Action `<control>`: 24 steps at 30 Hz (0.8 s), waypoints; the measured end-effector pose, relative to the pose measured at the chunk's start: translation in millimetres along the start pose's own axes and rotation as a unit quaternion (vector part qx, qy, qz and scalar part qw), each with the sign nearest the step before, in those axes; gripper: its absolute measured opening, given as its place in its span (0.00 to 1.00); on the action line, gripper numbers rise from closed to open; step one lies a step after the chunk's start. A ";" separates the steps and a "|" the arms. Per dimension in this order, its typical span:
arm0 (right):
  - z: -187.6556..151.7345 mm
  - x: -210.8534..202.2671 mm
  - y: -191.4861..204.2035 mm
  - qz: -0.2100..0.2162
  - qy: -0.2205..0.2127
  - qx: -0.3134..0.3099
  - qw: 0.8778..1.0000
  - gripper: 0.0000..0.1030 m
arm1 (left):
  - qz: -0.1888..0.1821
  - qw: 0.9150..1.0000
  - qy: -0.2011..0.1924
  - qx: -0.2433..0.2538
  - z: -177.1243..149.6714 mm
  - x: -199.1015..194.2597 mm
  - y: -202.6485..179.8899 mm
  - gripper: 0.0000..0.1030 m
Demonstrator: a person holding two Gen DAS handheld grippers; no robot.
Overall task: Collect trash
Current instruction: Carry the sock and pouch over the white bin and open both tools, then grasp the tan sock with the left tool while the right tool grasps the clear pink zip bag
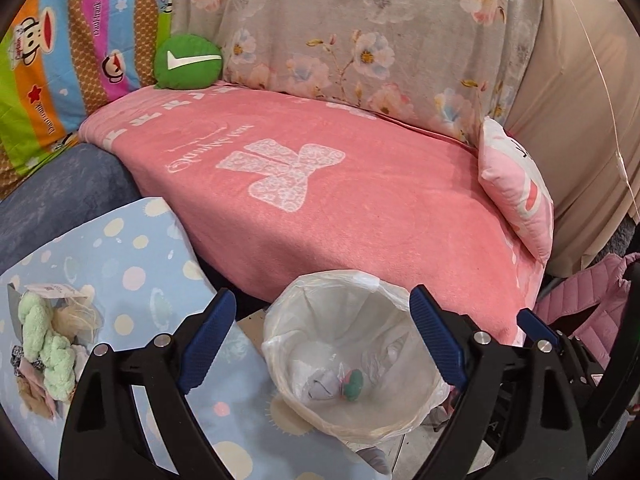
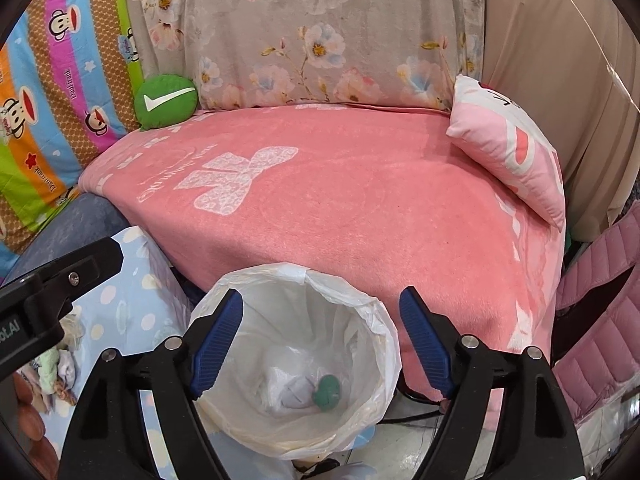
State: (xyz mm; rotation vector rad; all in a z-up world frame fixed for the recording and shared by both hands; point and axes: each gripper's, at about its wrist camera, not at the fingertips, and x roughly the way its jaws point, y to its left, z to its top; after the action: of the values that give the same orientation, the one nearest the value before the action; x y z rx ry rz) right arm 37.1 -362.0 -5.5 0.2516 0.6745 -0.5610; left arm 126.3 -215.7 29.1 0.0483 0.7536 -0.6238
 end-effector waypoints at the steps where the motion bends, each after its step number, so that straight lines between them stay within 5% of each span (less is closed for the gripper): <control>1: -0.6 -2.2 2.3 0.000 0.000 -0.002 1.000 0.75 | 0.003 1.000 -0.001 -0.002 -0.6 -2.4 3.6 0.82; 13: -11.6 -34.2 59.6 0.042 -0.009 -0.036 0.998 0.80 | 0.057 0.997 -0.016 -0.050 -18.6 -44.0 76.3 0.82; 24: -30.6 -56.0 150.3 0.102 -0.003 -0.087 0.991 0.80 | 0.122 0.985 -0.014 -0.117 -47.0 -83.0 174.8 0.89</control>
State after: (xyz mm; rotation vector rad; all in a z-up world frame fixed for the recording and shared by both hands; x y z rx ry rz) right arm 70.3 -203.4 13.9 0.1539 0.6783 -0.3052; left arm 145.9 -17.9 17.9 -0.0838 0.7757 -0.2995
